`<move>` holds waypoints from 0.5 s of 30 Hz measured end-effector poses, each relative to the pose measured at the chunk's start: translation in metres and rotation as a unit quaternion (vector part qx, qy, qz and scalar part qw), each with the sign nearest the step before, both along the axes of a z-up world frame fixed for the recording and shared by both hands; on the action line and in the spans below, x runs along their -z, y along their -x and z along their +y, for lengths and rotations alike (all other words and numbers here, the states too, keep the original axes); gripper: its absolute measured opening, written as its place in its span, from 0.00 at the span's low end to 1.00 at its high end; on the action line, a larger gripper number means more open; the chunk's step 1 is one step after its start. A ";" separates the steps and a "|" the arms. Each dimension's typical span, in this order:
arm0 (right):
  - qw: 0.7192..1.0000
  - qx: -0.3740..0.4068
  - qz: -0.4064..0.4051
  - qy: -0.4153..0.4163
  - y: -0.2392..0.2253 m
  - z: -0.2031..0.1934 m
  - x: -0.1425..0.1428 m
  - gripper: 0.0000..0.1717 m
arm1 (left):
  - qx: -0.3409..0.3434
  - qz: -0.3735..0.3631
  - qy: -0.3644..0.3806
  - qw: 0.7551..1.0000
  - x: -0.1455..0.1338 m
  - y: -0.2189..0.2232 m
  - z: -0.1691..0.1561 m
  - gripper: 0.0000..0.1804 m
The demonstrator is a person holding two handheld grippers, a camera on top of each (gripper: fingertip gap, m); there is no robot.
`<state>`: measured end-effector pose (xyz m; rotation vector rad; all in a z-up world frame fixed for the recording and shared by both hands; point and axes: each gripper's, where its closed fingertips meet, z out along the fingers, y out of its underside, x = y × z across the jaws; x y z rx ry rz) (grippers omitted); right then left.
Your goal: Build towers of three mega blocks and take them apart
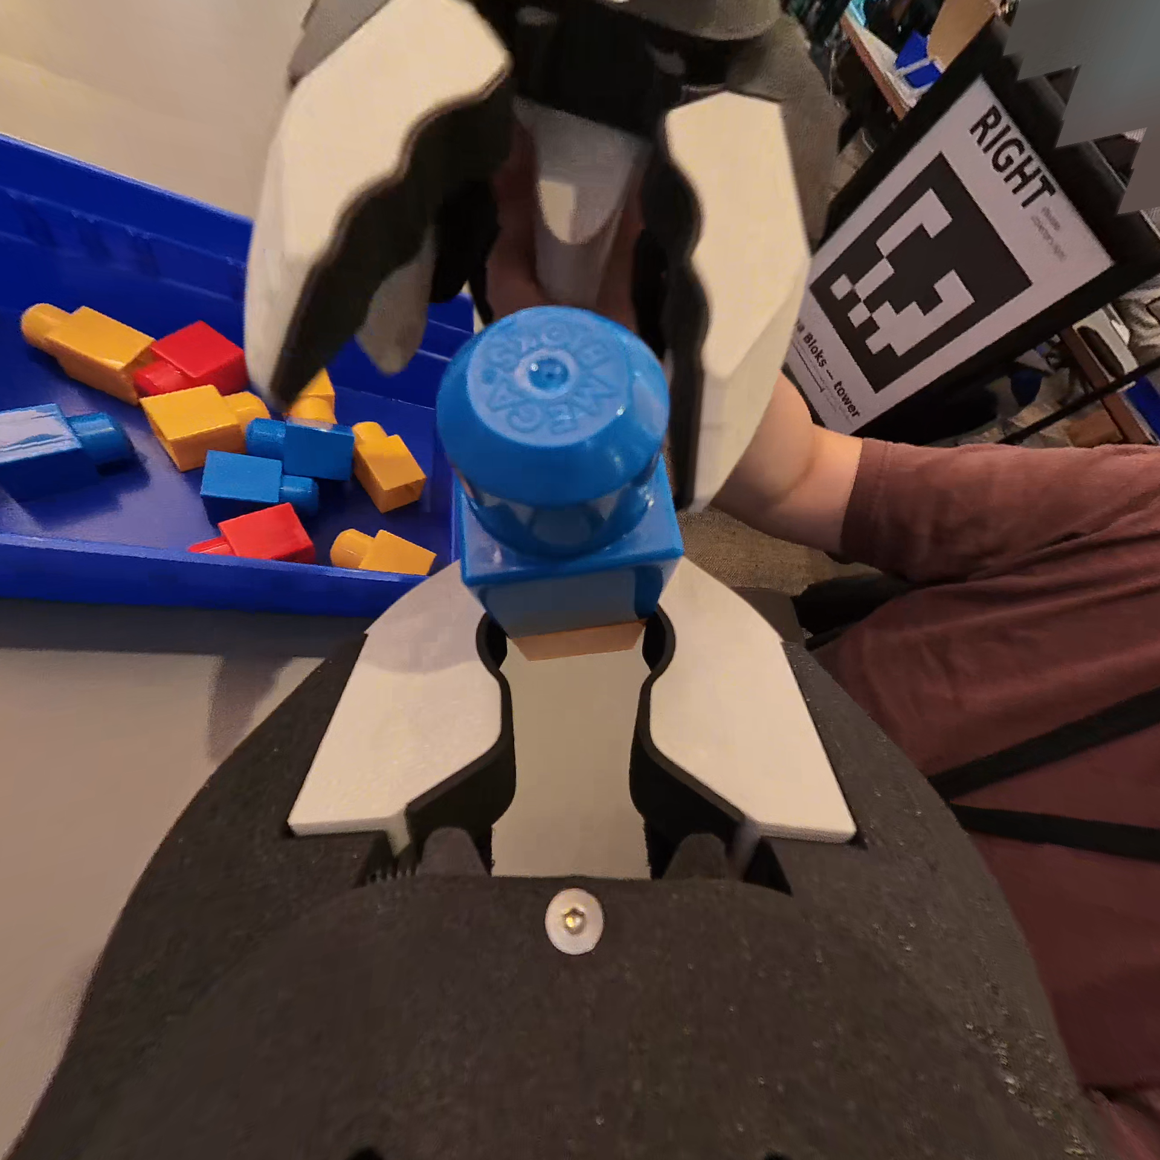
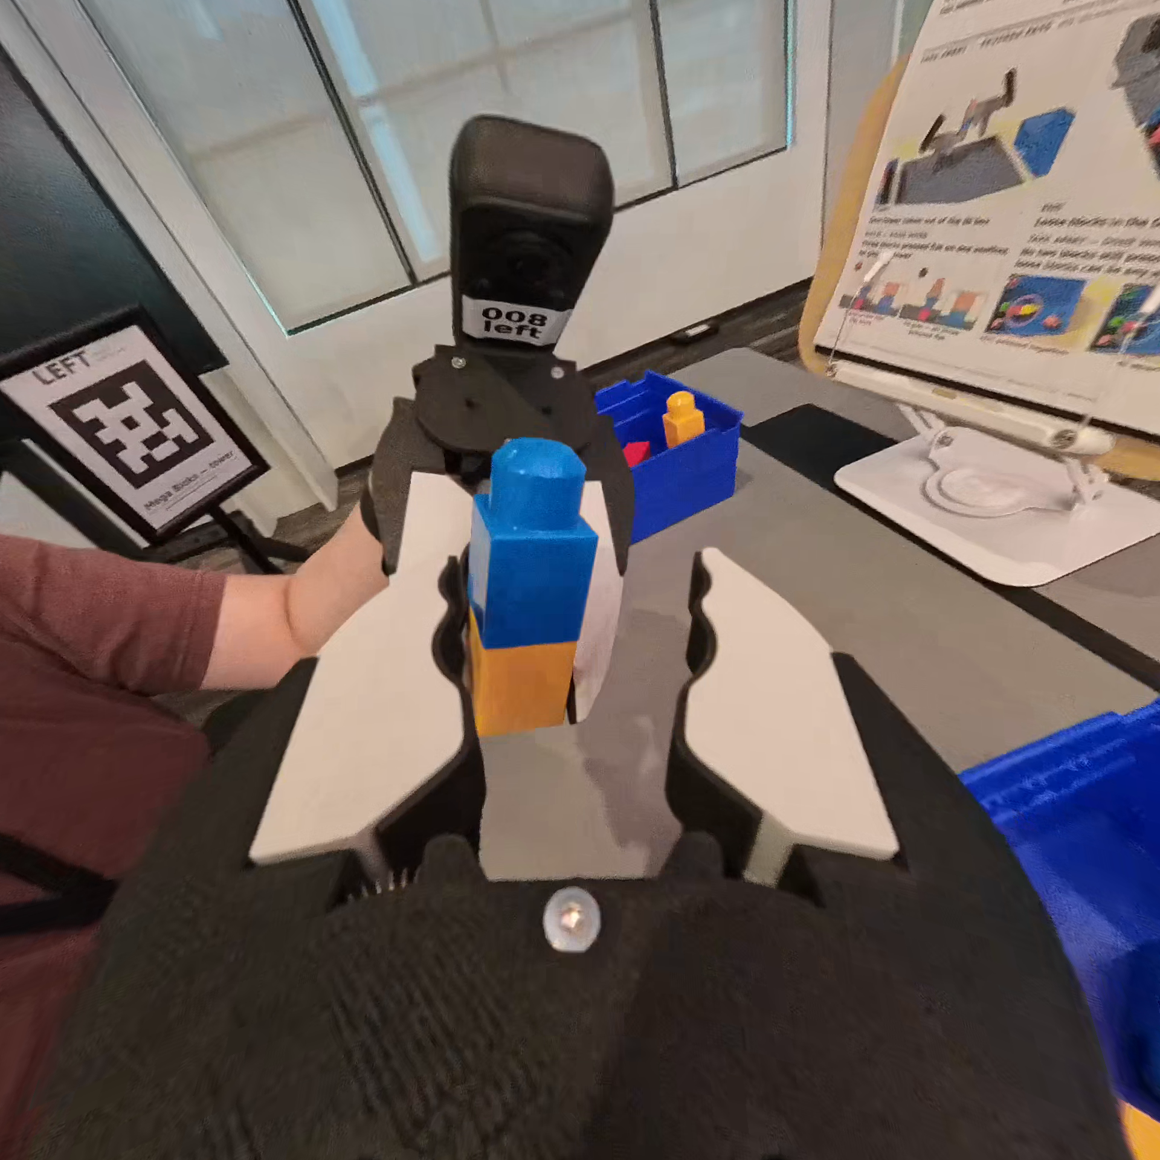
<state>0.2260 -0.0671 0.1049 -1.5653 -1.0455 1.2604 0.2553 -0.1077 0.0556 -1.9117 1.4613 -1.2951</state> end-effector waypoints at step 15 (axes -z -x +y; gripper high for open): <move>0.994 0.036 0.105 0.017 -0.022 0.015 -0.012 0.20 | -0.105 -0.164 -0.018 0.981 -0.026 -0.015 0.035 0.20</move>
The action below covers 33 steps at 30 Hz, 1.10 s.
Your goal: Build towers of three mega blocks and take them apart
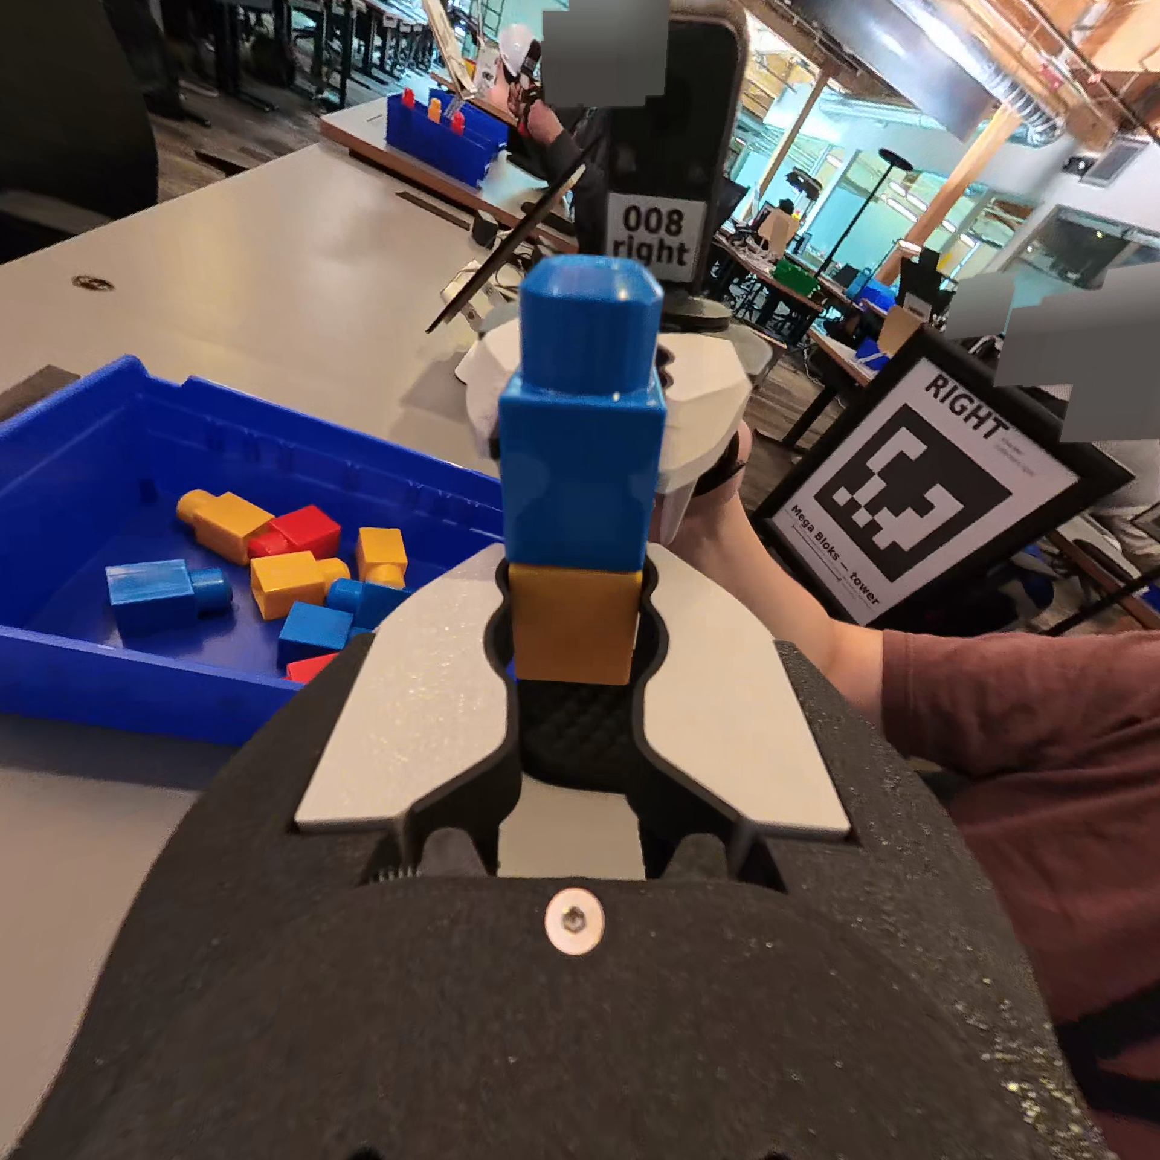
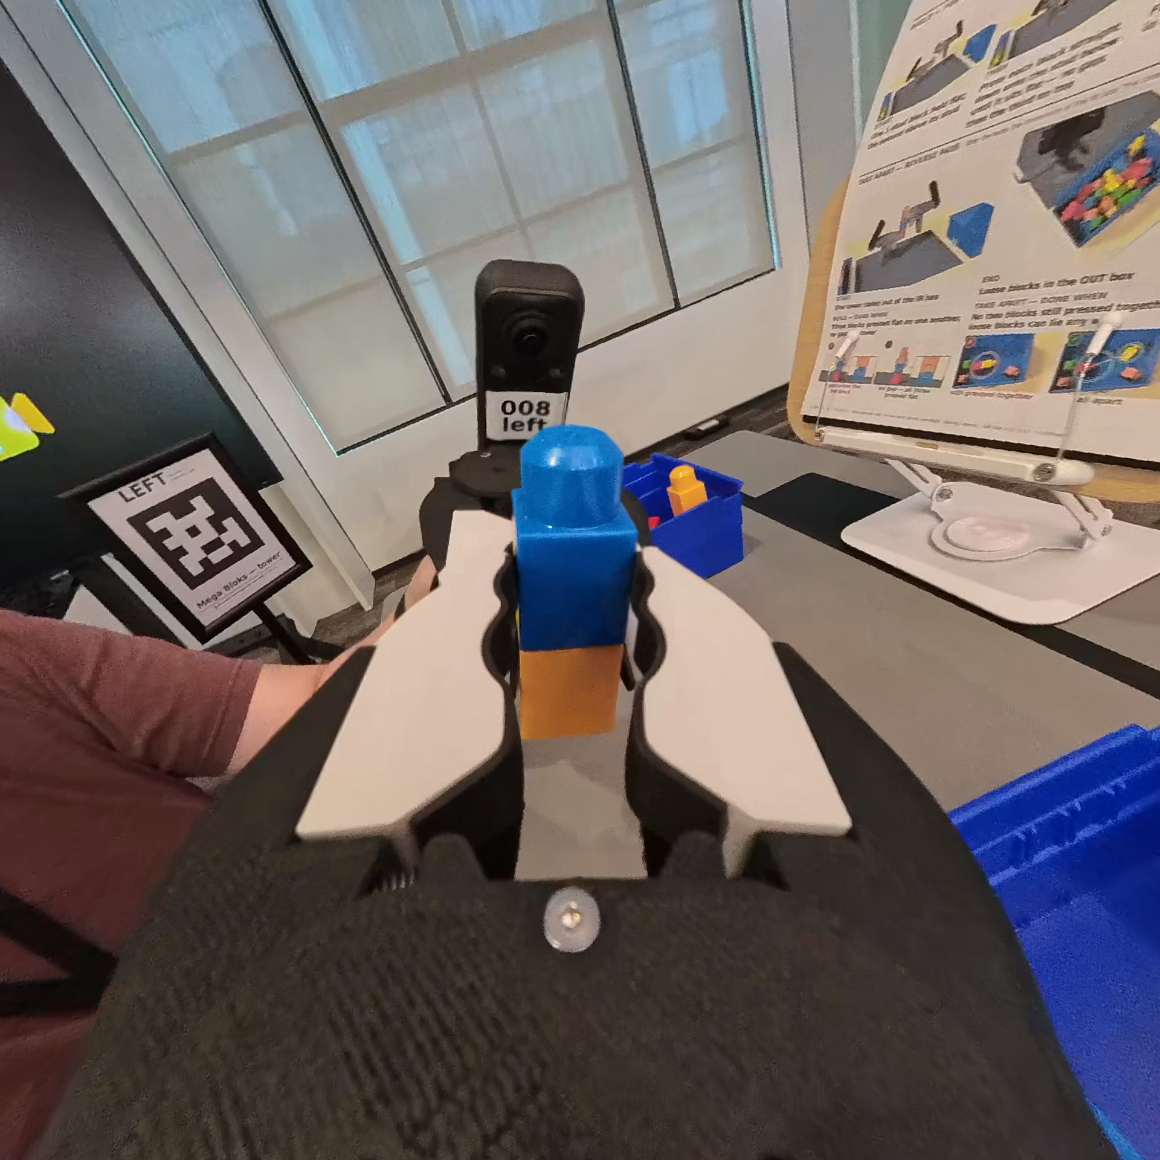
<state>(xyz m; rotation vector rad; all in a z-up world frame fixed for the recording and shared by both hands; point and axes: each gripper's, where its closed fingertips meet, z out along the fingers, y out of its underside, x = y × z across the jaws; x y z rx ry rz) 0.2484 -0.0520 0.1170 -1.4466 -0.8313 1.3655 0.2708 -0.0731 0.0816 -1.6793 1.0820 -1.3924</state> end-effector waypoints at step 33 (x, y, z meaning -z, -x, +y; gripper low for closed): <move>0.853 0.125 -0.238 -0.447 0.006 -0.032 0.024 0.39 | 0.067 -0.023 0.111 0.991 -0.016 0.021 -0.023 0.30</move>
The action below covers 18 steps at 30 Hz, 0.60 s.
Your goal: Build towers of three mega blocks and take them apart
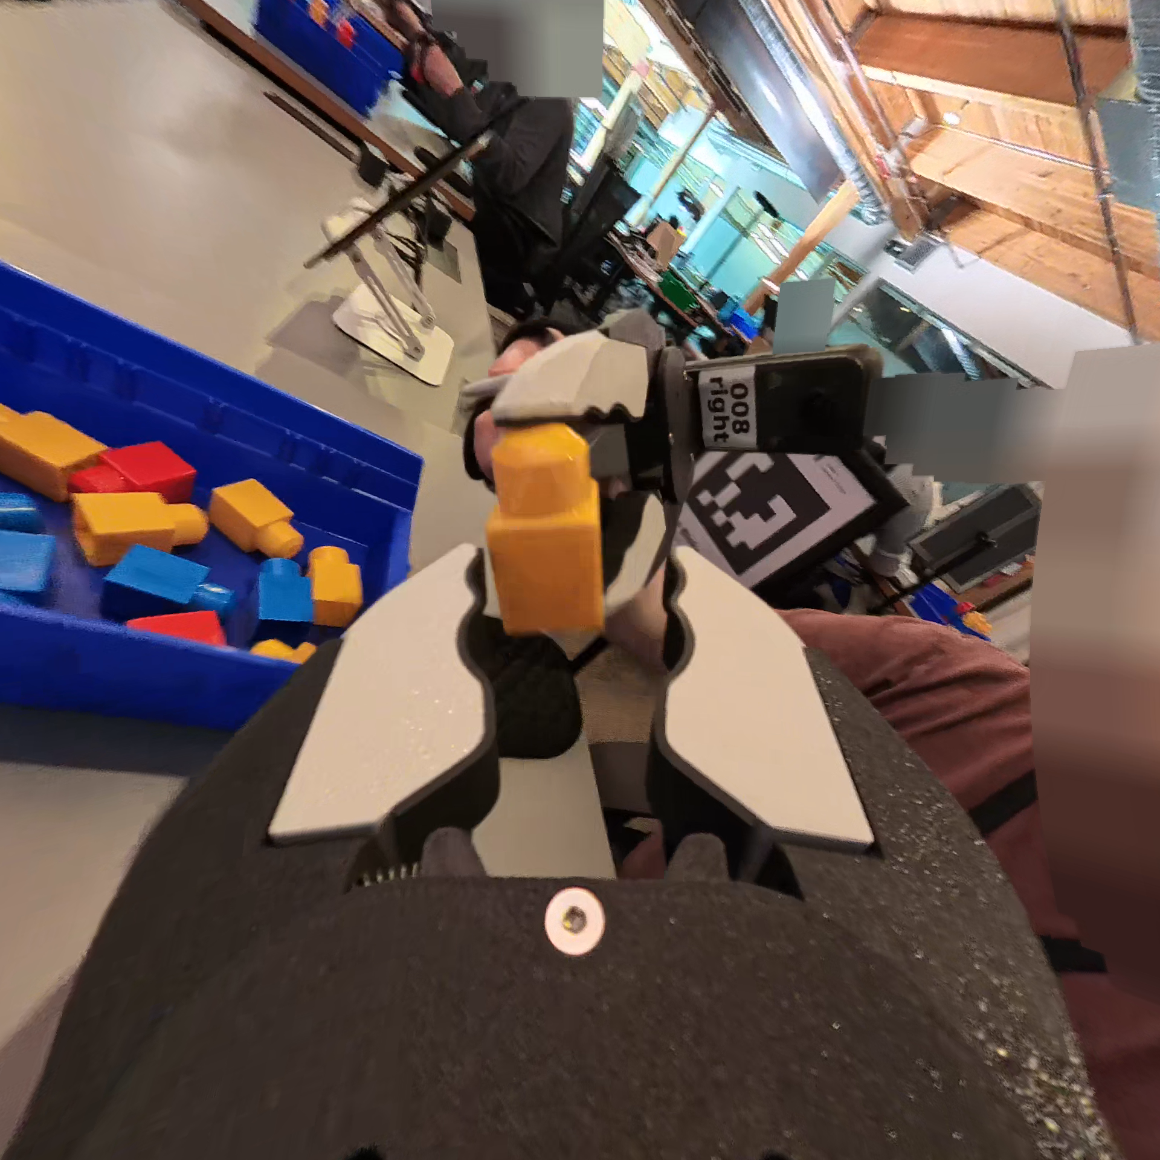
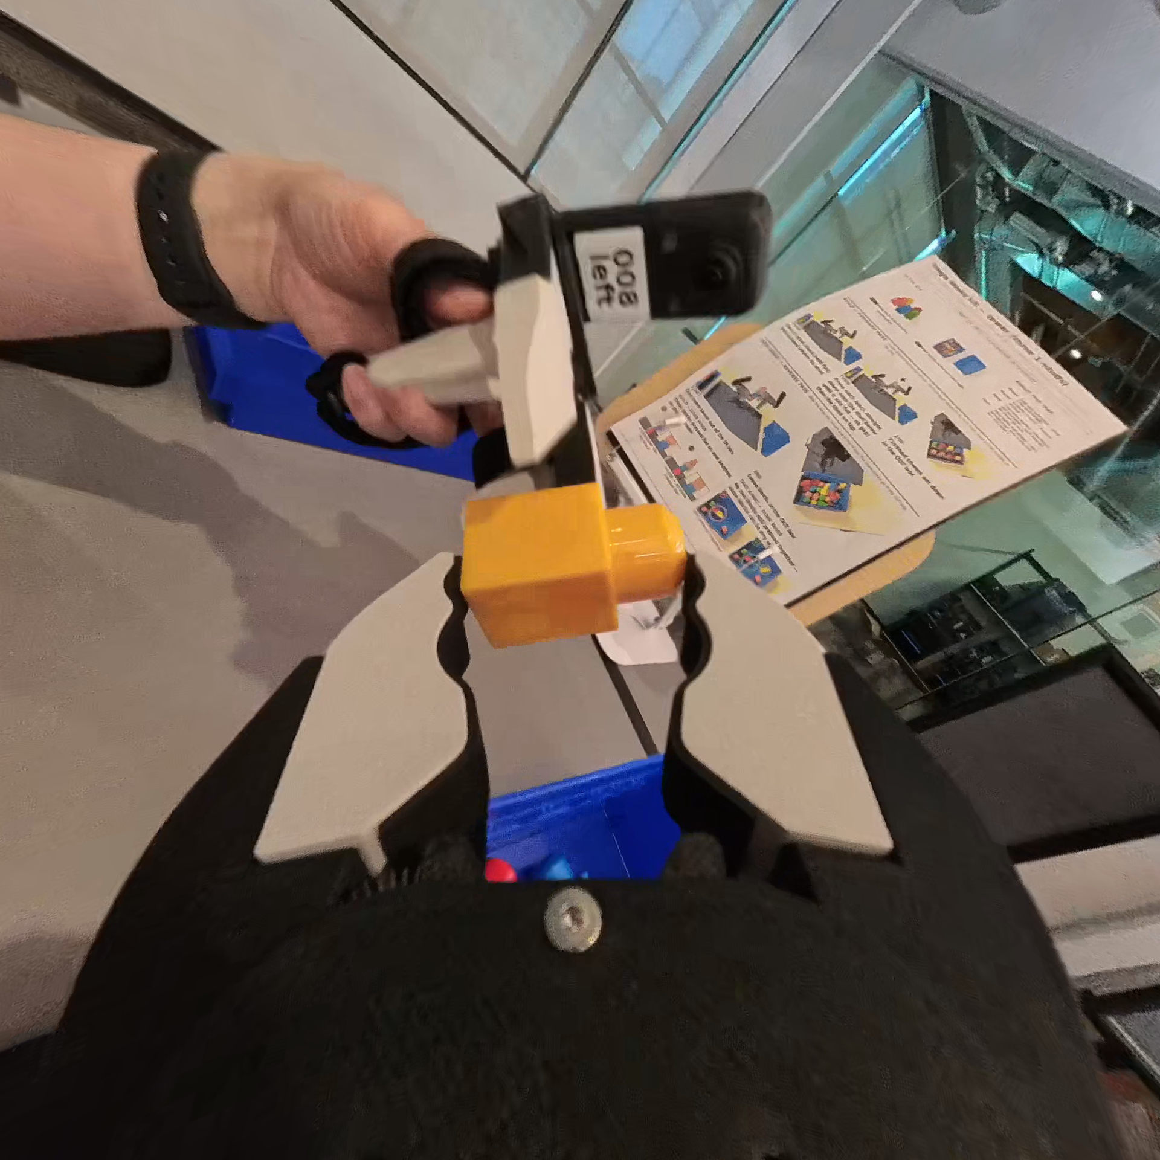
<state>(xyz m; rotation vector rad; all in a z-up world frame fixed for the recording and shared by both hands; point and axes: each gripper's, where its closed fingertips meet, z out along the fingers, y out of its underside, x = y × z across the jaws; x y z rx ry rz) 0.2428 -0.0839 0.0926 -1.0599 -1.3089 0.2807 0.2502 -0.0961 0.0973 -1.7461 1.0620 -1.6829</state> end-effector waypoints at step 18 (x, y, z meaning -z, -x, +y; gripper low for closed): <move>0.874 0.362 -0.094 0.311 -0.129 0.136 0.156 0.48 | -0.581 0.305 -0.055 0.753 0.119 0.375 0.130 0.37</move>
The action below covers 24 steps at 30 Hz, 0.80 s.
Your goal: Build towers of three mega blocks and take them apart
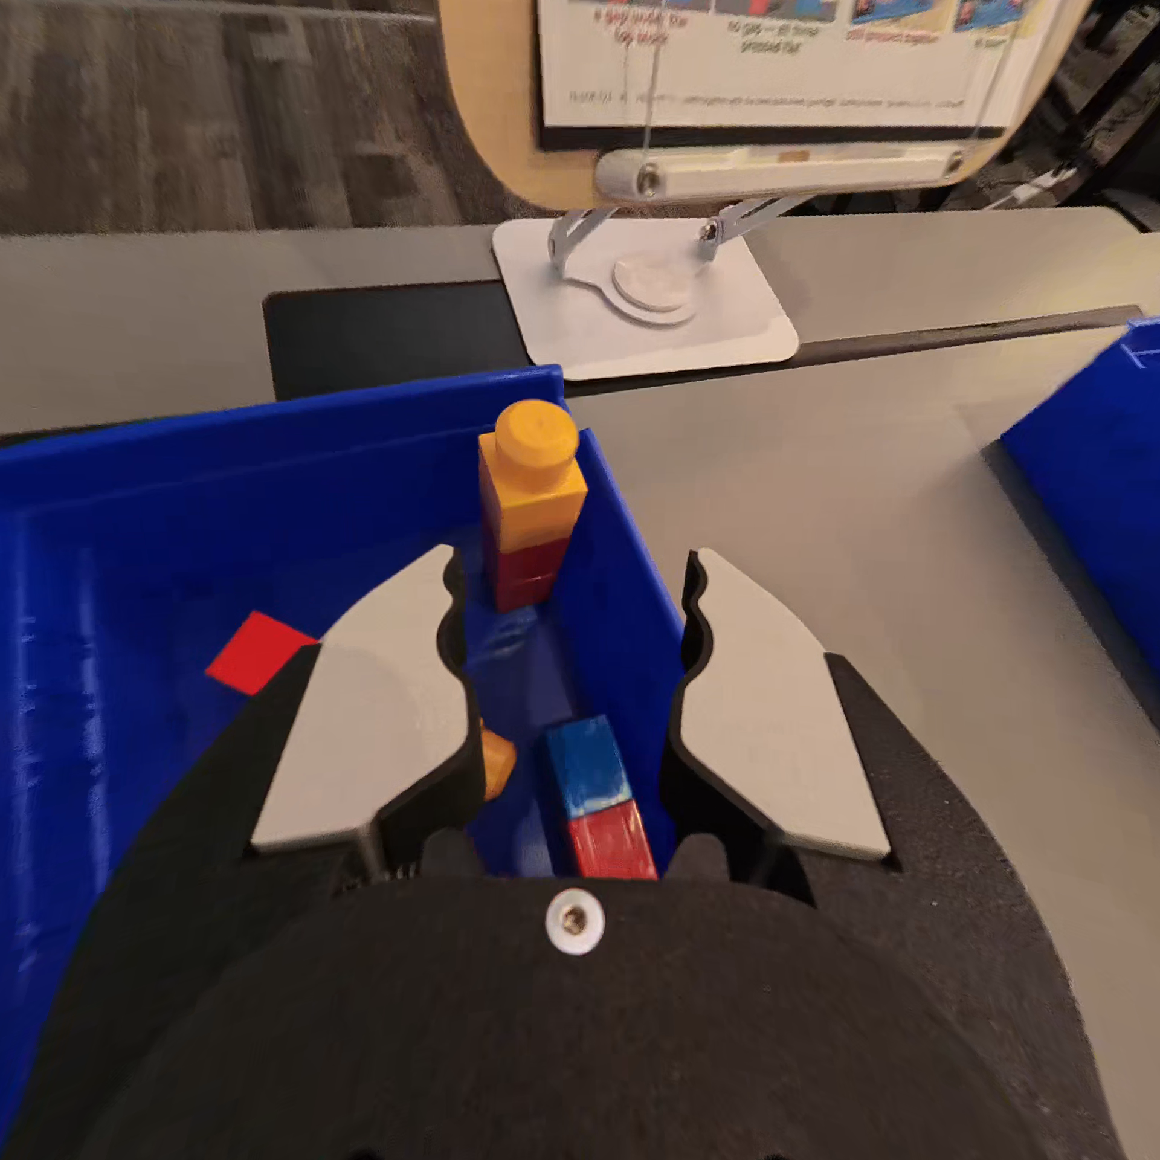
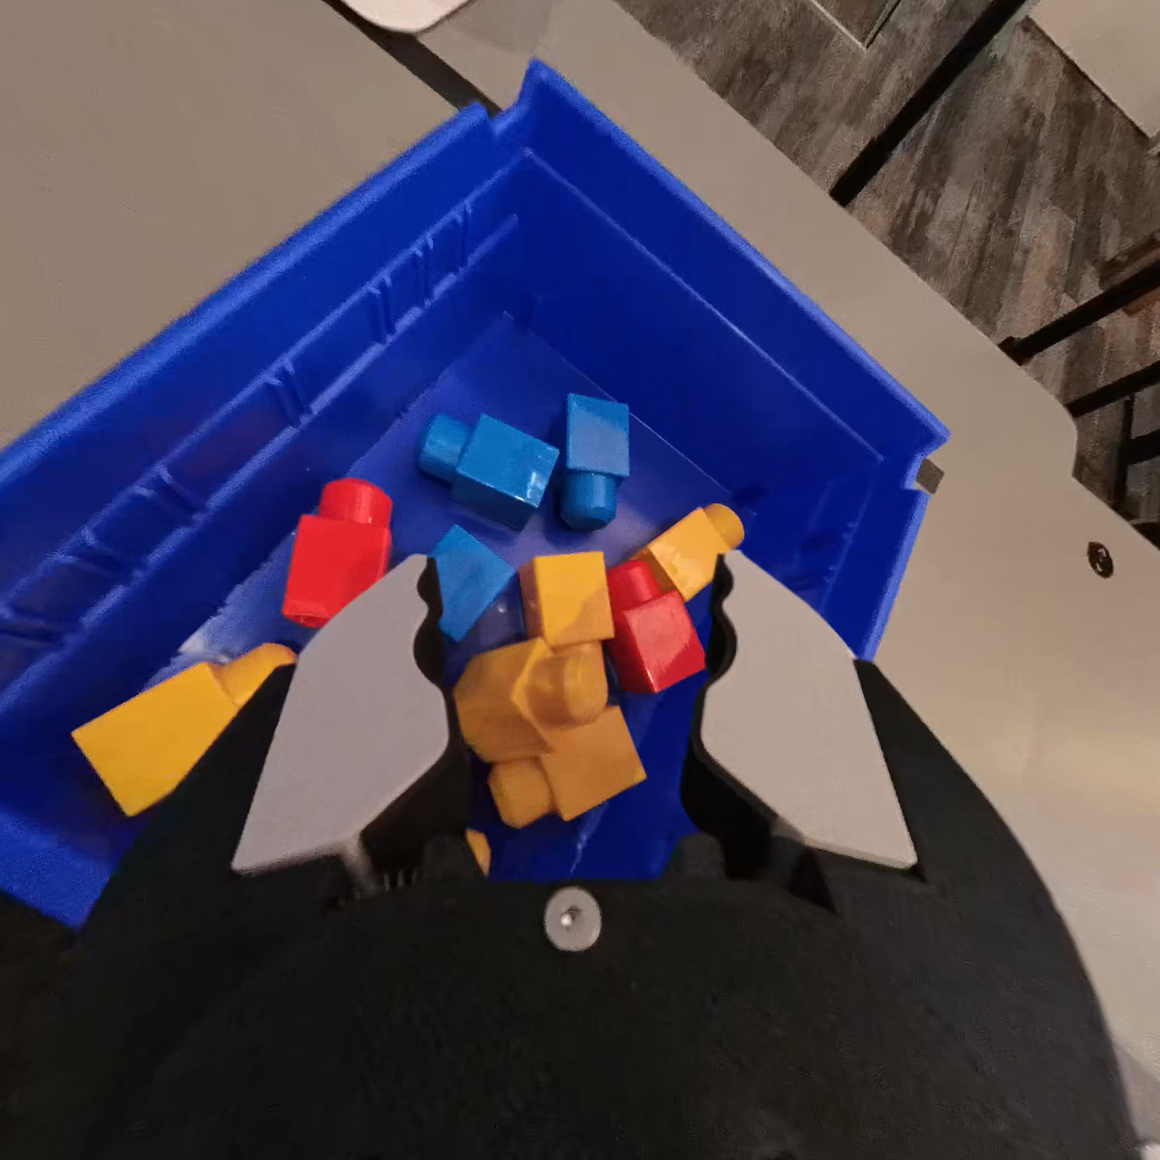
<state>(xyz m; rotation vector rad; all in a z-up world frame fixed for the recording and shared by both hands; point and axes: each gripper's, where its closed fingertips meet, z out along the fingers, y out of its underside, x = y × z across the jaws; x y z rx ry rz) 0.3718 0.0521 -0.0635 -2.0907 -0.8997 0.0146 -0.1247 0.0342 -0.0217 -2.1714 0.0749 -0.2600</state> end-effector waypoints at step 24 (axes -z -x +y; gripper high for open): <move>0.998 -0.065 0.010 -0.014 0.041 -0.030 -0.031 0.44 | -0.042 0.111 0.081 0.990 0.056 0.023 0.045 0.23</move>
